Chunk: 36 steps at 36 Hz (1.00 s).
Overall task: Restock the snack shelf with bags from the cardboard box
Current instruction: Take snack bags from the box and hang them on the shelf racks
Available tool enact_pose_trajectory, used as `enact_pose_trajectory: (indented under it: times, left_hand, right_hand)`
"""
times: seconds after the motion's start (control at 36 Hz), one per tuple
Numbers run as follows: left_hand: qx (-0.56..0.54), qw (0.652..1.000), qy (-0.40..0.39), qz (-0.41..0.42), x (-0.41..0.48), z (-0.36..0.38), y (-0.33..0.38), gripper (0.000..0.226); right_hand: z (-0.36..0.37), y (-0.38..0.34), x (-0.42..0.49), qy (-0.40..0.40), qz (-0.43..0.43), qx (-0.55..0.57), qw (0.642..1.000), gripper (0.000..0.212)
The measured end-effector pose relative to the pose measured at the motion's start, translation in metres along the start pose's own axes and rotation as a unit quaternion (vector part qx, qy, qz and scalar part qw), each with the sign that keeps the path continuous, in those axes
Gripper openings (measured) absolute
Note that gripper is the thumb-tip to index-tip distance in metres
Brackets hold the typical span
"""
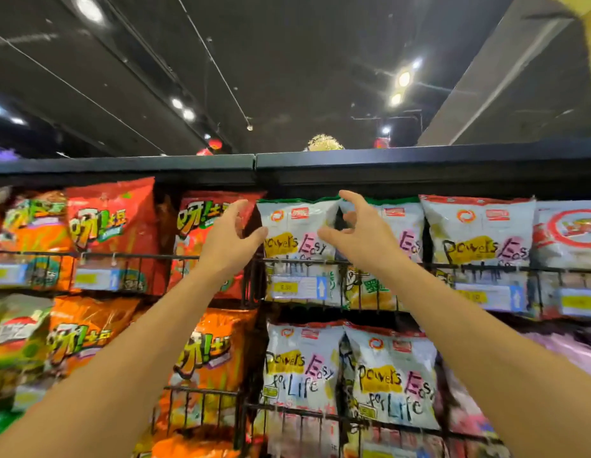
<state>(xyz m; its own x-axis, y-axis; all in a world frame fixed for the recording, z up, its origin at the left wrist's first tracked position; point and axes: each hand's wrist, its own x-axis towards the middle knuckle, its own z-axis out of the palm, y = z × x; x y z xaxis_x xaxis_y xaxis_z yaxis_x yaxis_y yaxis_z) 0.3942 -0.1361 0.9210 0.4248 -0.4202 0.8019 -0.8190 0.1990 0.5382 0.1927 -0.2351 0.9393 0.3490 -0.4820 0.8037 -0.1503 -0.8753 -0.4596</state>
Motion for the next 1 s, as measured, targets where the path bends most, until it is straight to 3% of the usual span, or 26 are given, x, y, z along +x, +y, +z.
enact_pose_trajectory:
  times: [0.17,0.25,0.36,0.53,0.83,1.0]
  left_hand:
    - [-0.006,0.997,-0.069,-0.017,0.032,0.013,-0.033,0.082]
    - [-0.036,0.995,-0.092,-0.002,0.044,0.024,-0.047,0.074]
    - [-0.033,0.996,-0.072,0.041,0.039,0.029,-0.032,0.066]
    - [-0.024,0.998,-0.049,0.044,0.03,0.028,-0.019,0.058]
    - [-0.039,0.996,-0.064,0.047,0.014,0.021,-0.024,0.062]
    - [-0.004,0.999,-0.017,0.043,-0.032,0.016,-0.017,0.056]
  right_hand:
    - [0.033,-0.009,0.021,0.024,-0.004,-0.089,0.996,0.087]
    - [0.041,-0.006,0.027,0.049,-0.001,-0.115,0.992,0.088]
    - [0.039,-0.003,0.029,0.048,-0.002,-0.132,0.99,0.083]
    - [0.038,0.001,0.03,0.049,0.008,-0.132,0.99,0.085]
    - [0.019,-0.003,0.003,0.003,-0.005,-0.084,0.996,0.083]
    - [-0.023,0.014,-0.054,0.013,0.016,-0.086,0.996,0.065]
